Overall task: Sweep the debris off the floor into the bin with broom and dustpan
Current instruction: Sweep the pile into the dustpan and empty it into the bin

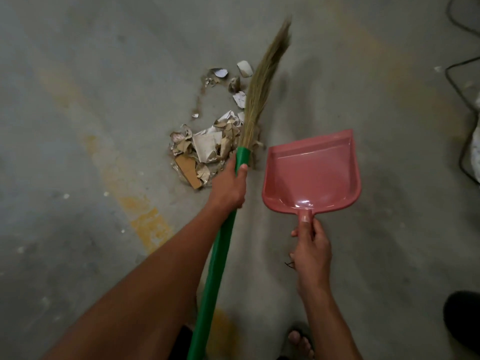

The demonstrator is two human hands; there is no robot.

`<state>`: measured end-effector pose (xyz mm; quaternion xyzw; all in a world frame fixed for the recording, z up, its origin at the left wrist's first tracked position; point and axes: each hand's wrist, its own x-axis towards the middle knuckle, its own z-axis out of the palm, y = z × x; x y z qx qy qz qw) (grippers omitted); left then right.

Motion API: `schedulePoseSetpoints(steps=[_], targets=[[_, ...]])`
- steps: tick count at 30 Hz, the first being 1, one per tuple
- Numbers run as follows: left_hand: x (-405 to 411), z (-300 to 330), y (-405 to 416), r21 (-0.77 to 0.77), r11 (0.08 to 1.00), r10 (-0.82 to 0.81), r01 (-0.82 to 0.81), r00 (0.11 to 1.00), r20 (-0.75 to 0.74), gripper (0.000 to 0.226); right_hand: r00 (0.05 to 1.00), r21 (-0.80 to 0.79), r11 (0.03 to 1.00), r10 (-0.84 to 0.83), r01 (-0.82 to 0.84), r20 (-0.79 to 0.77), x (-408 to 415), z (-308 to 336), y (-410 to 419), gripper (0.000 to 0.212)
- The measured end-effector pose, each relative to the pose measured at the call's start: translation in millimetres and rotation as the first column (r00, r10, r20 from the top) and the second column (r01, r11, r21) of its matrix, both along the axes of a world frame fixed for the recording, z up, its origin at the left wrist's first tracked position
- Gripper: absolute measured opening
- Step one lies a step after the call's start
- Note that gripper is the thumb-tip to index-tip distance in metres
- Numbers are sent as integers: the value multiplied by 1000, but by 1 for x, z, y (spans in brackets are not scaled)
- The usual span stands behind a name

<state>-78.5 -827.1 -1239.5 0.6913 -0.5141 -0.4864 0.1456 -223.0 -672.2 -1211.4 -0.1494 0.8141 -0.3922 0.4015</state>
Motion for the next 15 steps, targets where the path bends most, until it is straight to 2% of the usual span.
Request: schedulePoseSetpoints(steps=[3,7,11,15], targets=[[16,-11,-69,-102,988,-93,114,978,188,53,999,-18,1000,-13,13,41,4,-4,-16,36],[42,-19,-151,-150,977,-93,153,933,349,51,998,-10,1000,-13,14,60,14,-14,-34,38],[64,-35,-215,-92,974,-132,208,849,511,52,998,20,1000,9,-11,57,25,-27,-51,32],[86,-56,-239,79,941,-307,329,732,608,54,997,36,999,-5,2,75,35,-32,-65,32]])
